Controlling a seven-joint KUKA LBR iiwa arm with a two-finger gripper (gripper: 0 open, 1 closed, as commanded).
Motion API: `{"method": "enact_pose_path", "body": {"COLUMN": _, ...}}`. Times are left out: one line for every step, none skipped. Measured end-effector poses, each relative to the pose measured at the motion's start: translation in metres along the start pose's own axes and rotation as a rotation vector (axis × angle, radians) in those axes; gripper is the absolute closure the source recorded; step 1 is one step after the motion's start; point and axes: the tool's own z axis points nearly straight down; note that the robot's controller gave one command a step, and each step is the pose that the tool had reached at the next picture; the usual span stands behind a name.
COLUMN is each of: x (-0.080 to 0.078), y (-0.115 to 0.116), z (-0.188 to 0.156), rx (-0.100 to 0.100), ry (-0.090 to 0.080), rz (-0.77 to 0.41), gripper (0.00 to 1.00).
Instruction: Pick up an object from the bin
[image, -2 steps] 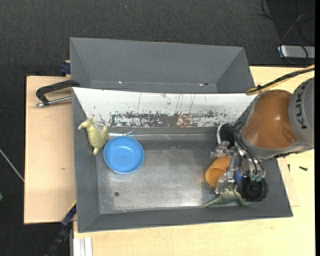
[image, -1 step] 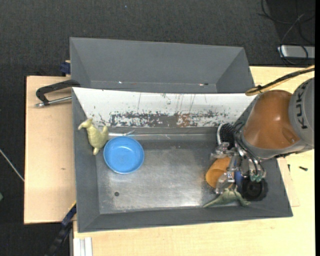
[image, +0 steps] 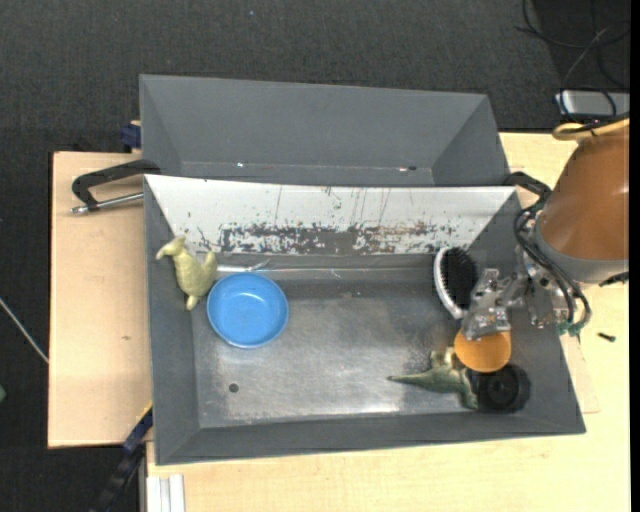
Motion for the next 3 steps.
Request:
{"method": "enact_pose_path", "body": {"x": -0.005, "y": -0.01, "z": 0.081, "rx": -0.008, "ry": 0.004, "rz": -0.55, "gripper": 1.0}}
{"method": "enact_pose_path", "body": {"x": -0.004, "y": -0.013, "z": 0.082, "rx": -0.004, "ry": 0.004, "rz": -0.548, "gripper": 0.0}}
{"method": "enact_pose_path", "body": {"x": -0.008, "y": -0.011, "z": 0.116, "rx": -0.011, "ry": 0.014, "rz": -0.424, "gripper": 0.0}}
